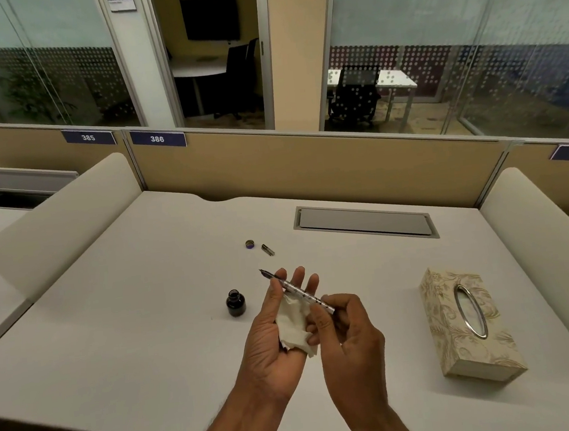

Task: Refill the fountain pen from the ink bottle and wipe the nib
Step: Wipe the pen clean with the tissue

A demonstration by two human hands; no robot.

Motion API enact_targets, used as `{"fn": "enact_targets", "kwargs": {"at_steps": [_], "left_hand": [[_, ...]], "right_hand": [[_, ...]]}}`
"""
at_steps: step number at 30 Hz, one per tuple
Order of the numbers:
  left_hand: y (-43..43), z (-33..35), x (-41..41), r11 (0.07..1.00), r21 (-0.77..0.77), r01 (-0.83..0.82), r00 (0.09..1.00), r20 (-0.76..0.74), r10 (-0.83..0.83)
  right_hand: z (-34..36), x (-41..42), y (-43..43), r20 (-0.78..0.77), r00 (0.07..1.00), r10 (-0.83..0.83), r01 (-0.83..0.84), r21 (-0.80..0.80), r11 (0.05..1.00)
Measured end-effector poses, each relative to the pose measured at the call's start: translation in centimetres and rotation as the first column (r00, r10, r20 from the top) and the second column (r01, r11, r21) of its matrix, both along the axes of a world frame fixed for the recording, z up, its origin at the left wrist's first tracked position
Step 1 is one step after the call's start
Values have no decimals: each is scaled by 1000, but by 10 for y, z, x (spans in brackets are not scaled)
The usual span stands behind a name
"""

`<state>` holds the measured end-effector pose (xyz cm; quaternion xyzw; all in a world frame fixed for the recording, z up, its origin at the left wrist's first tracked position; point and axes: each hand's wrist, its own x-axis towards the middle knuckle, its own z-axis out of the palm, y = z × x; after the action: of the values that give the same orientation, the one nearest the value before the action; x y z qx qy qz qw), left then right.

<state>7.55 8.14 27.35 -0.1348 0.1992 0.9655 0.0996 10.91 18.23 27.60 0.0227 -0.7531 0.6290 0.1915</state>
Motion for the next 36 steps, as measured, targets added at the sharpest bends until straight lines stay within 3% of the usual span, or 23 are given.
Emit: {"fn": "enact_targets", "kwargs": {"at_steps": [31, 36], "left_hand": [[5, 6, -6, 1000, -1, -16, 1000, -6, 16], [1, 2, -6, 1000, -7, 20, 1000, -2, -20]], "right_hand": [[4, -10, 1, -139, 989, -43, 46, 13, 999], [3, -8, -1, -132, 991, -36, 50, 104, 993]]}}
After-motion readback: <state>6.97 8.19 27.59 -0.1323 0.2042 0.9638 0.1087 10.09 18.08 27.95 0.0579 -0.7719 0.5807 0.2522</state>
